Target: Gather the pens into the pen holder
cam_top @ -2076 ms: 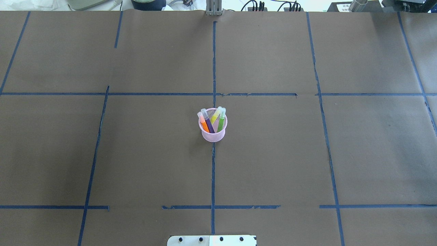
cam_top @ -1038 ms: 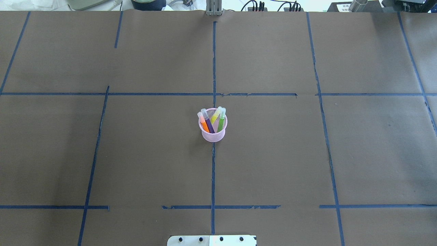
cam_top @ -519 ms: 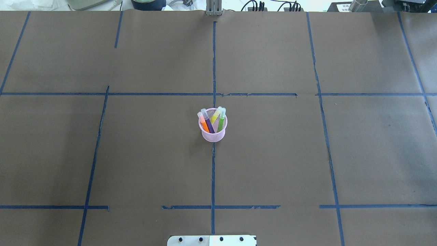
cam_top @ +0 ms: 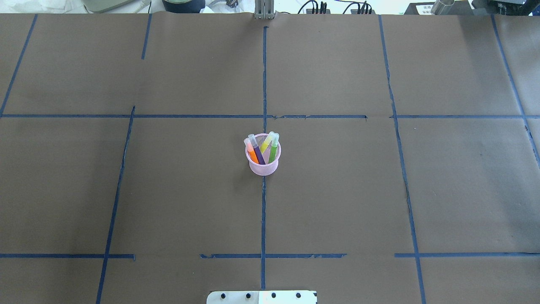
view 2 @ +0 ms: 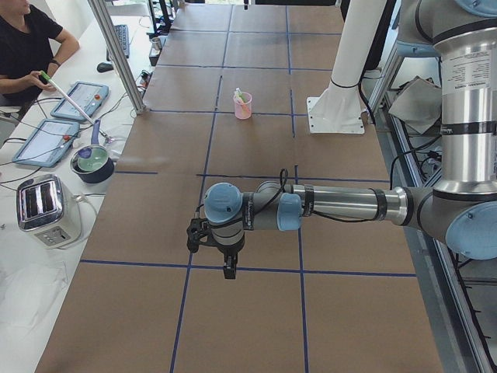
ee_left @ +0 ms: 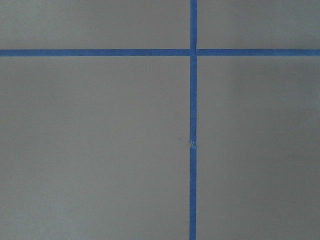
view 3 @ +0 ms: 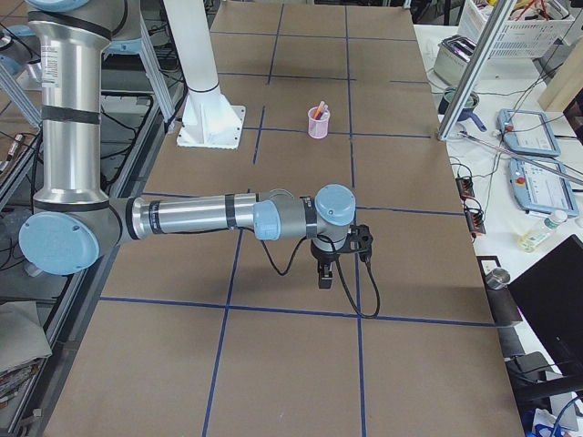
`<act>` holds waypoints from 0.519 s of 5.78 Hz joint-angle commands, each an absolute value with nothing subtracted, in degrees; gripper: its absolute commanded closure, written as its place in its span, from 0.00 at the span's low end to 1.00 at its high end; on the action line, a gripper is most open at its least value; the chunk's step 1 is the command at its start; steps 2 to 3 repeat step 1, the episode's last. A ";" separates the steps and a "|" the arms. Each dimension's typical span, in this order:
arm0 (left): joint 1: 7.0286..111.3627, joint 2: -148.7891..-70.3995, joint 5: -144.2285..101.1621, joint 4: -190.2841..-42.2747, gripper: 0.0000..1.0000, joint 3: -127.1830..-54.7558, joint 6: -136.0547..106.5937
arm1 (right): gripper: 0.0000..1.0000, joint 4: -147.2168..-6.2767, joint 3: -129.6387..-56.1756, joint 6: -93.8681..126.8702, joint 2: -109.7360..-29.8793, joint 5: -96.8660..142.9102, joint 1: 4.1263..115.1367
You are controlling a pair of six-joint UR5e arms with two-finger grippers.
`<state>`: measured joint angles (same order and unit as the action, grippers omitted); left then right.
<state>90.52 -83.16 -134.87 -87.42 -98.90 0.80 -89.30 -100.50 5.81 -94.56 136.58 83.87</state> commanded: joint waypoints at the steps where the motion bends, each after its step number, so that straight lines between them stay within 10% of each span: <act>1: 90.44 -83.50 -134.47 -87.45 0.00 -98.88 0.79 | 0.00 -89.38 -100.81 4.22 -95.27 137.54 85.34; 3: 90.44 -83.50 -134.47 -87.45 0.00 -98.88 0.79 | 0.00 -89.38 -100.81 4.22 -95.27 137.54 85.34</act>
